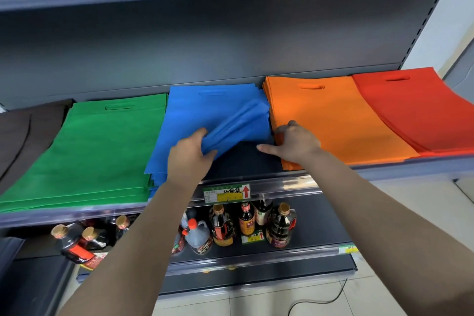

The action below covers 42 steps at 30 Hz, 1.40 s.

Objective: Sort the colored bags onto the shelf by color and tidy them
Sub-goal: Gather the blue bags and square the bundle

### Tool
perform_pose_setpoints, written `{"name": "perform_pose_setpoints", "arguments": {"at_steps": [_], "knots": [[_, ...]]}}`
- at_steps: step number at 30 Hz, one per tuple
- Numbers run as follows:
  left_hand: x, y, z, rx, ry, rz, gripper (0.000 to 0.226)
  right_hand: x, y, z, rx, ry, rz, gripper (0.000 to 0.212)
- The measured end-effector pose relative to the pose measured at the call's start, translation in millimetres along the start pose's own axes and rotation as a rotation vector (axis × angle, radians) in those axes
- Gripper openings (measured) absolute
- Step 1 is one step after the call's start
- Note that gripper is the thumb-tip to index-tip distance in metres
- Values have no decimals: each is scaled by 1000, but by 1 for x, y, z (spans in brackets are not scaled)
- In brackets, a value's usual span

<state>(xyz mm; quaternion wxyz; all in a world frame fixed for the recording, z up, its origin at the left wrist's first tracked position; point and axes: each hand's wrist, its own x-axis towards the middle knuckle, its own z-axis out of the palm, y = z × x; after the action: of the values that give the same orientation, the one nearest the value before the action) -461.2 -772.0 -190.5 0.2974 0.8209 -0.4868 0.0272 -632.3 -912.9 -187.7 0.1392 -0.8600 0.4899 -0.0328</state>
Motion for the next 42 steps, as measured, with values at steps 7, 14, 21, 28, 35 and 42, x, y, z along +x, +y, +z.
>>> {"name": "perform_pose_setpoints", "arguments": {"at_steps": [7,14,21,28,35,42], "knots": [[4,3,-20,-199,200,-32,18,0,9,-2,29,-119,-64,69],[-8,20,-15,-239,317,62,11,4,19,-5,247,-145,-44,49],[-26,30,14,-106,245,313,12,1,18,-29,1247,-113,182,32],[-32,31,26,22,154,512,25,6,32,-44,1252,-381,368,29],[-28,14,-18,-378,-490,185,68,-1,41,-39,1138,-348,356,8],[2,-27,-44,-852,-147,-558,90,-19,54,-47,1479,-418,233,17]]}}
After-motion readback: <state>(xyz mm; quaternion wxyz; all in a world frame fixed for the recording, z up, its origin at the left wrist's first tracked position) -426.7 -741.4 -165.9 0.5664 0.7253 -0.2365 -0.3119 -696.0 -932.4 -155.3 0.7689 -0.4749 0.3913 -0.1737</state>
